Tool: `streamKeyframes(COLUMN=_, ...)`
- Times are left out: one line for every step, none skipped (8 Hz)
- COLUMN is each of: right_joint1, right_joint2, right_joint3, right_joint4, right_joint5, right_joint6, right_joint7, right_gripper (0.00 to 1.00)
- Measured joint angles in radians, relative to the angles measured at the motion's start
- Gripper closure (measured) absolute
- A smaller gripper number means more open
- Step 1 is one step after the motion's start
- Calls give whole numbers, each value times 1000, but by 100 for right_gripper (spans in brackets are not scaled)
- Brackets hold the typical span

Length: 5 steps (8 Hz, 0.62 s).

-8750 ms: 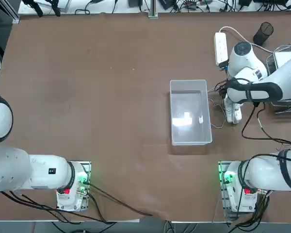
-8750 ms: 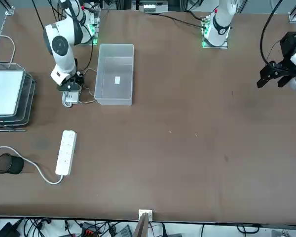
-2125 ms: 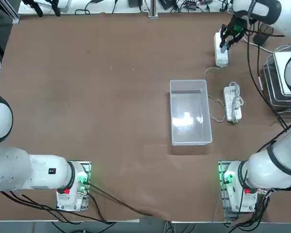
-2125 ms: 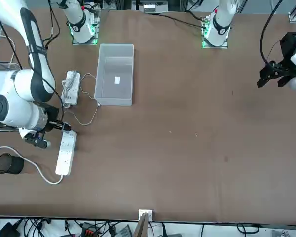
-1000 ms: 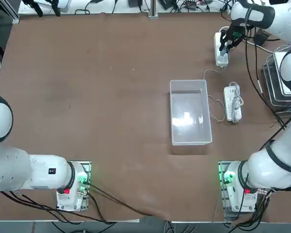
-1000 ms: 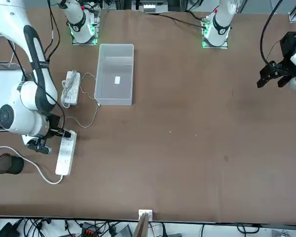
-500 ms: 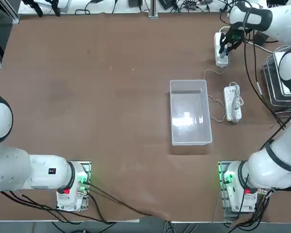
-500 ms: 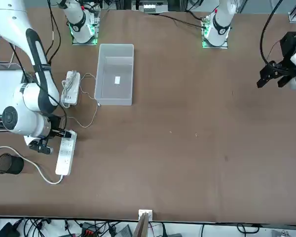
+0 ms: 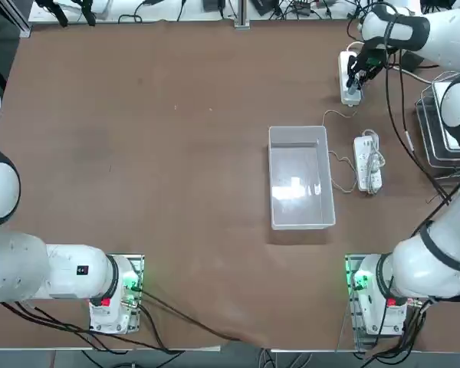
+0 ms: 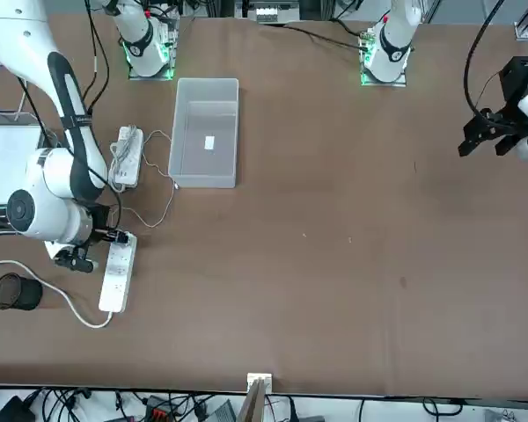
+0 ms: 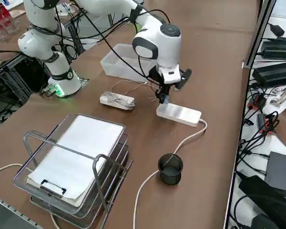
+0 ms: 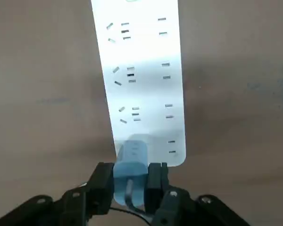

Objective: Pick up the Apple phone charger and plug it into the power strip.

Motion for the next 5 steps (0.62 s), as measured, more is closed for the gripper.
streamKeyframes(right_joint1=-2, right_joint2=0, right_joint3=0, right_joint4=-3, right_joint5=-1, right_joint6=0, right_joint7=-2, right_gripper=64)
streamKeyframes(right_joint1=-4, right_joint2=1, right_joint3=0, right_joint4=-5, right_joint5=-1, right_joint6=1, right_joint7=-3, right_gripper=64)
streamKeyframes(right_joint1=-5, right_joint2=2, right_joint3=0, right_joint4=-7, right_joint5=-2, right_joint6=2, right_joint7=-3, right_gripper=64)
streamKeyframes(right_joint1=-7, right_joint2=3, right_joint3=0, right_joint4=-7, right_joint5=-4, right_joint6=2, right_joint7=-4, right_gripper=64)
streamKeyframes(right_joint1=-8, right_joint2=3, right_joint3=0, right_joint4=-7, right_joint5=-4, right_joint6=3, right_joint7=-4, right_gripper=64)
